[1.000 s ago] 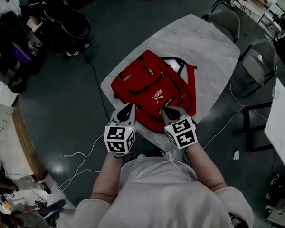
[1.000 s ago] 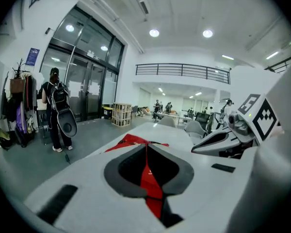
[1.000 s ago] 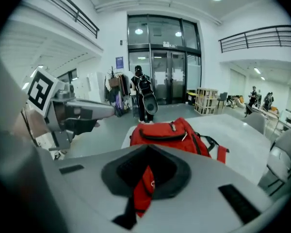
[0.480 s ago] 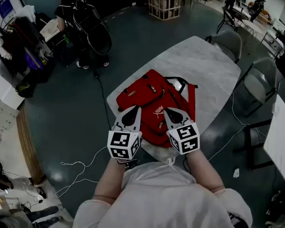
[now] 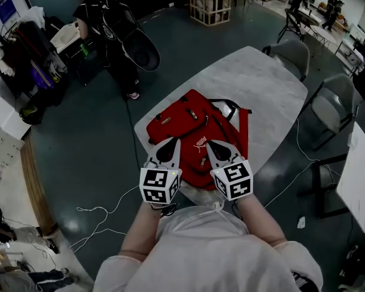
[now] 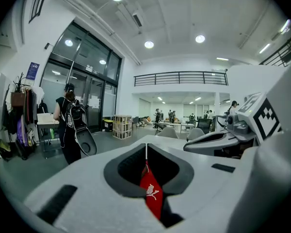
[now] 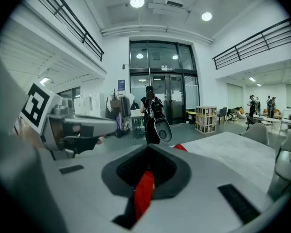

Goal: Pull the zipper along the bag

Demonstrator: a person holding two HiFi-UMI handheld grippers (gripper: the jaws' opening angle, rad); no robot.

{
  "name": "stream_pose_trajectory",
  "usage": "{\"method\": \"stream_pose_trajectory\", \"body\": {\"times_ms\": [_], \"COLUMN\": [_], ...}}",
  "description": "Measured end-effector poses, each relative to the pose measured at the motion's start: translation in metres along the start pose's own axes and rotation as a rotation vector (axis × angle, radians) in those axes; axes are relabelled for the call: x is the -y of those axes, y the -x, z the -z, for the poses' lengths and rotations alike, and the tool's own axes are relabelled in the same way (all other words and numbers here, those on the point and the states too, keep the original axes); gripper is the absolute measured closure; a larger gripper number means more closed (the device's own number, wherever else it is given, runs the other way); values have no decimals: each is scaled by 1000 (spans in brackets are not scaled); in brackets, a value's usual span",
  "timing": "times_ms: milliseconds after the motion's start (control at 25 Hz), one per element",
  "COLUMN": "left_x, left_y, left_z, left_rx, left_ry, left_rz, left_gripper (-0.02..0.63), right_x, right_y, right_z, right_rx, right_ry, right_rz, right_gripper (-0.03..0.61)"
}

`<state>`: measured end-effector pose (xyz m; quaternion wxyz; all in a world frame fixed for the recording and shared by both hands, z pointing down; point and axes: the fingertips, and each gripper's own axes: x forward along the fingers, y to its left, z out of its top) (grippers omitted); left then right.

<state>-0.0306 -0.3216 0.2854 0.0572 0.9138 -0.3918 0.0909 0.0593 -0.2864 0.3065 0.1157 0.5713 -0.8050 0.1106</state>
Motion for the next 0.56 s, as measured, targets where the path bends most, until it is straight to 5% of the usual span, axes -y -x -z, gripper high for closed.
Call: {"method": "stream_pose_trajectory", "body": {"times_ms": [560], "left_x": [1], "left_y": [-3], "left_z": [7], "left_rx": [-7], "left_ry": [20], "left_rz": [6], "left_gripper": [589], "right_x": [0], "right_y": [-5], "right_z": [5], "right_rx": [-2], "right_ry": [-7], "right_rz": [-16], "right_gripper": [552]}}
